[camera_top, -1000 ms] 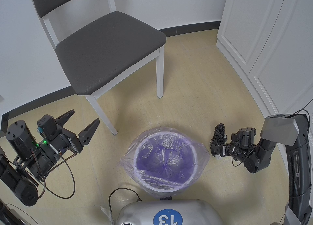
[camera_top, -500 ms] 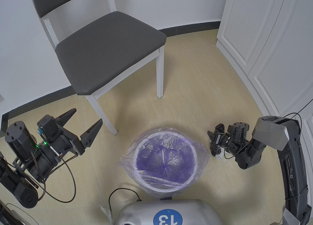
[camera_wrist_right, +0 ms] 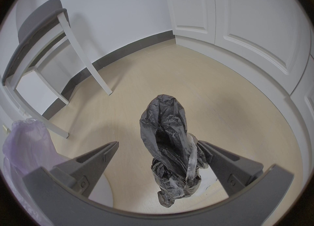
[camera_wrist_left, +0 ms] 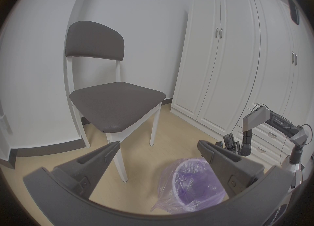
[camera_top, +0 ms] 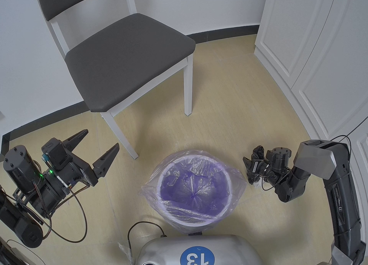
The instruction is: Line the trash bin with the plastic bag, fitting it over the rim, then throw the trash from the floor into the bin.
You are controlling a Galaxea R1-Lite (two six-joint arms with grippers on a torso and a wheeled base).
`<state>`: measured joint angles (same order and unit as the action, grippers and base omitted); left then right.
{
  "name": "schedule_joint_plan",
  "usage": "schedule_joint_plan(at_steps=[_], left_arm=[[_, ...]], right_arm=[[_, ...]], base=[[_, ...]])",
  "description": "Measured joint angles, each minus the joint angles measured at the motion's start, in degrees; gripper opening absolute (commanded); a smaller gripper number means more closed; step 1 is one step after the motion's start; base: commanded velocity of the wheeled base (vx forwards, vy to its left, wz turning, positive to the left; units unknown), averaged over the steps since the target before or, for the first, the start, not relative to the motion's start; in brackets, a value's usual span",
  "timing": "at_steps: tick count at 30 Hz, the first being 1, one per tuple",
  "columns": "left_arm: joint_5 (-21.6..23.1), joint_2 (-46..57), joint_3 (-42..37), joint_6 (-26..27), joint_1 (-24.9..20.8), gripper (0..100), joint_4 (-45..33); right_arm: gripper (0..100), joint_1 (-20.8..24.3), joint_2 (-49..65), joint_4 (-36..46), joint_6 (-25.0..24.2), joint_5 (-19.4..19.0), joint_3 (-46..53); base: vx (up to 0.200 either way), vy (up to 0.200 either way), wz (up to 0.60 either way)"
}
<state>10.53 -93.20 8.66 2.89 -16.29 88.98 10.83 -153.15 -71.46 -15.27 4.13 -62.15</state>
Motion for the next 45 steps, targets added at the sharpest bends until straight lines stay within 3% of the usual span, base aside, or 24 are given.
schedule_joint_plan(at_steps=[3,4,23,31,45], left_arm=[[0.0,0.39,-0.01,0.33,0.0,100,0.0],[0.02,0.54,-0.04,0.39,0.0,100,0.0],[0.02,2.11,-0.61,1.68,-0.07,100,0.0],[0.22,2.79,-1.39,2.15,-0.57,100,-0.02],[0.28,2.74,-1.55,2.55,-1.01,100,0.0]], right_arm=[[100,0.04,-0.07,-0.02,1.43,1.04,0.05],[0,0.11,-0.11,-0.04,1.93,1.48,0.07],[0,0.59,-0.38,-2.85,6.47,2.73,1.6],[0,0.77,-0.9,-6.06,11.93,2.51,2.58],[0,1.16,-2.17,-11.56,11.72,-1.01,3.69]], base=[[0.0,0.0,0.0],[0.0,0.0,0.0],[0.0,0.0,0.0],[0.0,0.0,0.0],[0.0,0.0,0.0]])
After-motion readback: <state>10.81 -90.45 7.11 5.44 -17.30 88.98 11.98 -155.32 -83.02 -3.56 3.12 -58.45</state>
